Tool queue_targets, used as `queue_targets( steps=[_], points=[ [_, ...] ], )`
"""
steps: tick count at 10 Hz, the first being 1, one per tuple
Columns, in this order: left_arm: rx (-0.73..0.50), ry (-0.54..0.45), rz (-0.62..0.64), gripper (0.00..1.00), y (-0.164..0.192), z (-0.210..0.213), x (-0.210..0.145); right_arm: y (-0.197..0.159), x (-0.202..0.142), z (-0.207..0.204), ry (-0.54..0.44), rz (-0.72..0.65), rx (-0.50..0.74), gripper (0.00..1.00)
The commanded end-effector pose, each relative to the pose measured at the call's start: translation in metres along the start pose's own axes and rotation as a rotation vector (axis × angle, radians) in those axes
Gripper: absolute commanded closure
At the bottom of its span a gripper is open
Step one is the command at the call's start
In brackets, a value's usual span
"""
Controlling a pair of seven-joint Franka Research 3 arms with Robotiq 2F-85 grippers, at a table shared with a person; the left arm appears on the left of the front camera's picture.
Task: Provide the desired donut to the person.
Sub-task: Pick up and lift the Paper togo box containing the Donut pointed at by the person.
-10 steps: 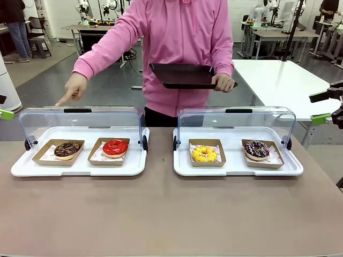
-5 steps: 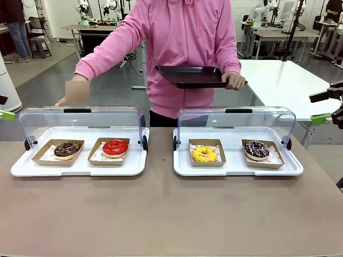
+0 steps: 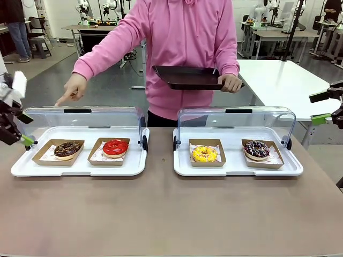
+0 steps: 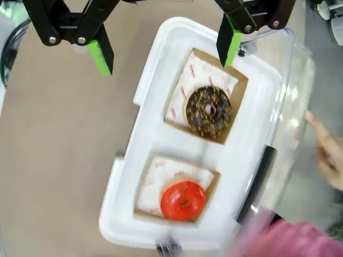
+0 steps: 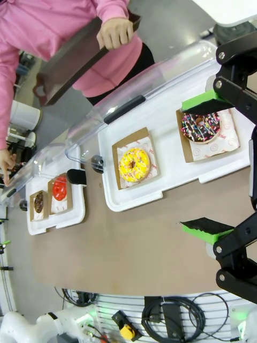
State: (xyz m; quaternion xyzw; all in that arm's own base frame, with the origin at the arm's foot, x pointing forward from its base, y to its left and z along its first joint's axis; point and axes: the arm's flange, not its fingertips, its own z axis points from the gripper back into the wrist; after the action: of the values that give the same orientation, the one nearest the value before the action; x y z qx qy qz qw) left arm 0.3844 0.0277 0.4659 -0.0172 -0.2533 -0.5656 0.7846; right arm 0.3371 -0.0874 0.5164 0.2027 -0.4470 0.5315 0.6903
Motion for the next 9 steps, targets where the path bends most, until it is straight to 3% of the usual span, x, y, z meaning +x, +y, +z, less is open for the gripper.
queue_targets(
  steps=[1,4,6,7,9],
  points=[
    [0.017,0.153,-0.134,0.00,0.010,-0.013,-0.004,-0.002,-0.001,-0.001,-0.013,0.006,0.003,0.00],
    [-0.006,0.222,-0.419,0.00,0.017,-0.049,-0.012,-0.002,-0.001,-0.001,-0.013,0.006,0.003,0.00],
    [-0.108,0.260,-0.423,0.00,0.031,-0.073,-0.020,-0.002,-0.001,-0.001,-0.013,0.006,0.003,0.00],
    [-0.081,0.319,-0.411,0.00,0.035,-0.086,-0.022,-0.002,-0.001,-0.001,-0.013,0.006,0.003,0.00],
    [-0.092,0.293,-0.416,0.00,0.035,-0.103,-0.018,-0.002,-0.001,-0.001,-0.013,0.006,0.003,0.00]
  ],
)
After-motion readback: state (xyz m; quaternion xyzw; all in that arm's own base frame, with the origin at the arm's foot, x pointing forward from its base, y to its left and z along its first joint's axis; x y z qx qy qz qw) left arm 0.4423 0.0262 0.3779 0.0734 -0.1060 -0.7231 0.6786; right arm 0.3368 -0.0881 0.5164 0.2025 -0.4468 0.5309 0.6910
